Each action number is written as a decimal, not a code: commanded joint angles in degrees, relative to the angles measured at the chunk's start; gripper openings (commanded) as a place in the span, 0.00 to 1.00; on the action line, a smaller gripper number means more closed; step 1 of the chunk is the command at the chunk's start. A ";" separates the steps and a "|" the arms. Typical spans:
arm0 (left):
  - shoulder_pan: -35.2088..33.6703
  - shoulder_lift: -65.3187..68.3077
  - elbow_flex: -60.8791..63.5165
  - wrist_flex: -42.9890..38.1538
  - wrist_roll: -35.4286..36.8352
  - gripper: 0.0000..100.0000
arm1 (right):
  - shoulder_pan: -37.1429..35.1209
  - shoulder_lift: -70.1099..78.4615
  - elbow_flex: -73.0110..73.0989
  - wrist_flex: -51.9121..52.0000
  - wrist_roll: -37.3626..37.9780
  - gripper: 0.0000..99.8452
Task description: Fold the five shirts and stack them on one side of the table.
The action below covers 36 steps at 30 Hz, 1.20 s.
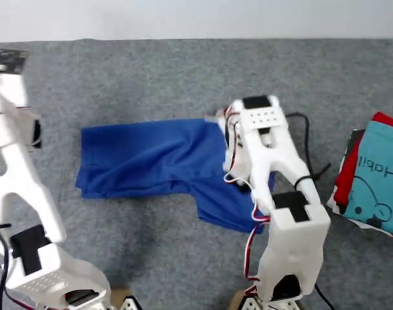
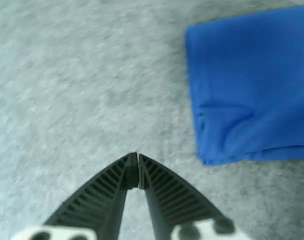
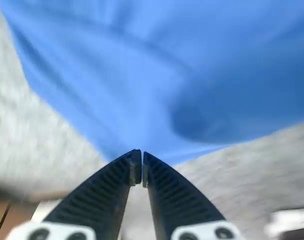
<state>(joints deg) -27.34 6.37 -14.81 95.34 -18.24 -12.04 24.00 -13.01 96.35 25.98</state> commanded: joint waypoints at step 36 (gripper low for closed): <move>9.49 57.49 -72.84 5.27 0.79 0.01 | 2.59 9.10 -6.86 -12.35 -0.44 0.01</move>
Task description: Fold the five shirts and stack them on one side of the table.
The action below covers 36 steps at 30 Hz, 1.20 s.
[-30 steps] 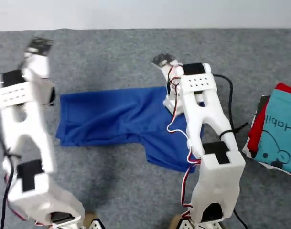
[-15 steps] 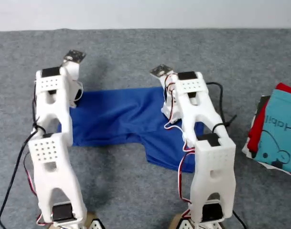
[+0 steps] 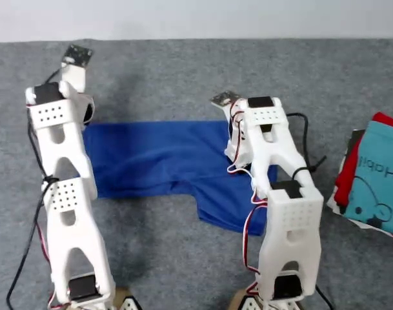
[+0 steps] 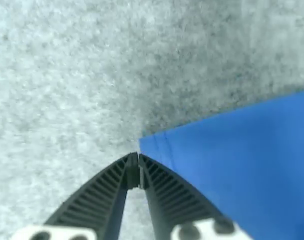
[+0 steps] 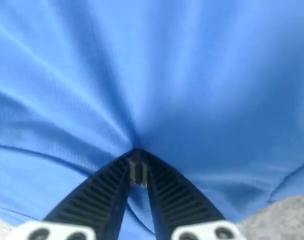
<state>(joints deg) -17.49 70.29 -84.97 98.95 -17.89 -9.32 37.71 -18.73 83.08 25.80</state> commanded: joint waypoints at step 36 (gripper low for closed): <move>43.16 -60.57 79.25 -9.93 3.60 0.01 | 17.10 -55.78 -0.79 19.38 -0.70 0.01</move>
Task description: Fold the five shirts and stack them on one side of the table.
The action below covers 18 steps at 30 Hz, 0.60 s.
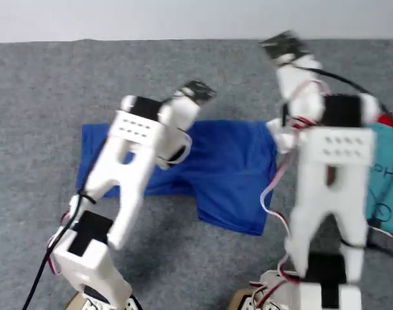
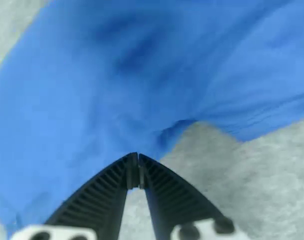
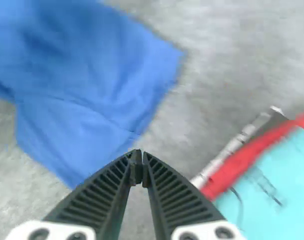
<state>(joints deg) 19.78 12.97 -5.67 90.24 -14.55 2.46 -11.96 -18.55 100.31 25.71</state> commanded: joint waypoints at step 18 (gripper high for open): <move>22.07 11.16 -1.10 -5.19 -7.65 0.18 | 36.18 -13.85 -0.88 2.24 -0.18 0.01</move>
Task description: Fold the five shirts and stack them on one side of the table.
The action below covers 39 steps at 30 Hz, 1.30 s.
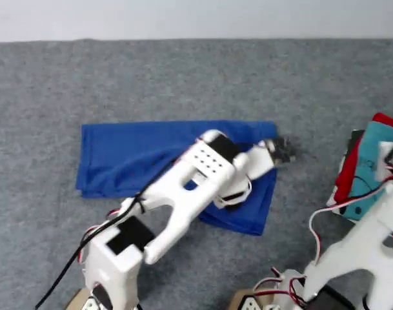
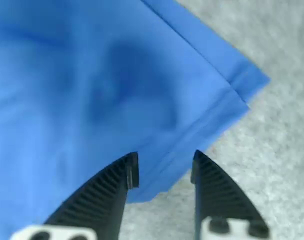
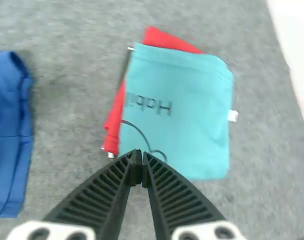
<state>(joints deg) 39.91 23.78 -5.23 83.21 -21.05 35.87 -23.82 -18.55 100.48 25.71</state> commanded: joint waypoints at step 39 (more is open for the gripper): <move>-3.69 7.65 -26.42 2.02 -0.09 0.01 | 9.71 -2.24 -0.79 2.15 -0.44 0.01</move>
<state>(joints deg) 38.77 32.92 -26.95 84.88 -21.05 45.01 -23.82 -18.55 100.57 25.71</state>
